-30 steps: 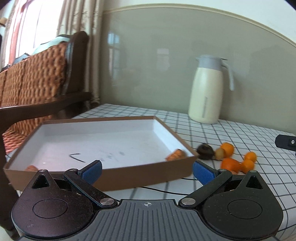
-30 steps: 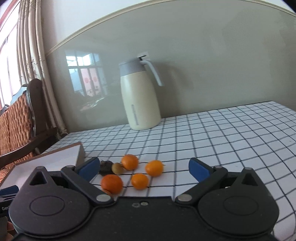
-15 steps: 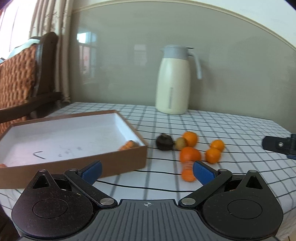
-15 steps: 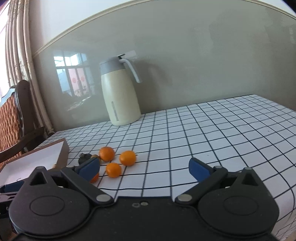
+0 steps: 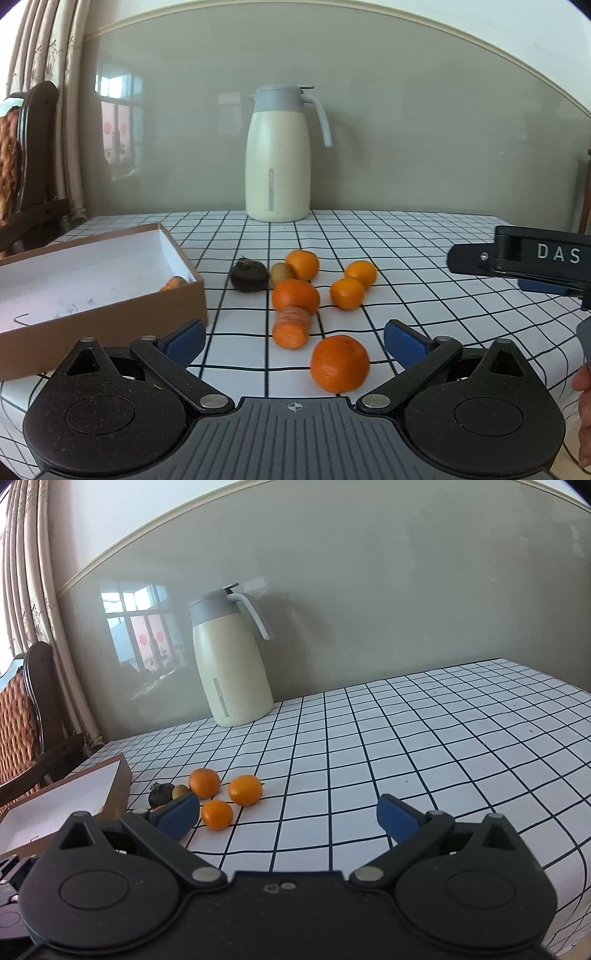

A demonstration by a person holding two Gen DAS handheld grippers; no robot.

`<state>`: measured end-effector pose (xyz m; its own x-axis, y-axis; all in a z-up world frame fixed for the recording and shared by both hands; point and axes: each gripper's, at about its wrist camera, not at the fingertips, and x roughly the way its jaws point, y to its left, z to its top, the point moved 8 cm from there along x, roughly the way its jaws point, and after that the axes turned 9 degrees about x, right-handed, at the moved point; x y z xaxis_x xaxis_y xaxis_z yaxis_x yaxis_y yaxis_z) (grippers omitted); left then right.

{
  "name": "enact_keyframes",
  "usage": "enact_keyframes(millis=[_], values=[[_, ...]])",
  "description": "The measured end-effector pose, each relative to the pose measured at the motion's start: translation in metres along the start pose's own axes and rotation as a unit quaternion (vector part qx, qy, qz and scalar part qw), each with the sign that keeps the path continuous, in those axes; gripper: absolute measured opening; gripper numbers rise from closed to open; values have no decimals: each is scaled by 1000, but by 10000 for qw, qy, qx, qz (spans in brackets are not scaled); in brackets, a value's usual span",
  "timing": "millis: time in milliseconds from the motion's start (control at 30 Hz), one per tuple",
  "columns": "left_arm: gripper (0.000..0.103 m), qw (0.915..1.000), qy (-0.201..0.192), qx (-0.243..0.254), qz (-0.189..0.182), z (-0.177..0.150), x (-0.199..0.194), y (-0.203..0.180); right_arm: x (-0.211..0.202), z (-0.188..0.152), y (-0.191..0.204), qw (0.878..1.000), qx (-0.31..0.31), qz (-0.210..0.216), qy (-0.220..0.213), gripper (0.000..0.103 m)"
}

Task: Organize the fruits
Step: 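Move the left gripper back to the fruit cluster, then close the left gripper around the large mandarin orange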

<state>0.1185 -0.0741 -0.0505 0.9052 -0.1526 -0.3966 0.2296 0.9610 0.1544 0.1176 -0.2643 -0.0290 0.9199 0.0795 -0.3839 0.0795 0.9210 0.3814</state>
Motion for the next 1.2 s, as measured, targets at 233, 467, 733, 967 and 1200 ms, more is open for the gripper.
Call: enact_keyframes(millis=[233, 467, 733, 967, 1200], values=[[86, 9999, 129, 44, -59, -4, 4, -7, 1, 0, 0, 10000, 21, 15, 24, 97], [77, 9995, 206, 158, -168, -7, 9, -17, 4, -2, 2, 9999, -44, 9, 106, 97], [56, 9989, 372, 149, -253, -12, 15, -23, 10, -4, 6, 9998, -51, 55, 202, 97], [39, 9985, 429, 126, -329, -14, 19, -29, 12, -5, 8, 9997, -48, 68, 229, 97], [37, 9989, 395, 172, -207, -15, 18, -27, 21, -8, 14, 9994, -69, 115, 332, 92]])
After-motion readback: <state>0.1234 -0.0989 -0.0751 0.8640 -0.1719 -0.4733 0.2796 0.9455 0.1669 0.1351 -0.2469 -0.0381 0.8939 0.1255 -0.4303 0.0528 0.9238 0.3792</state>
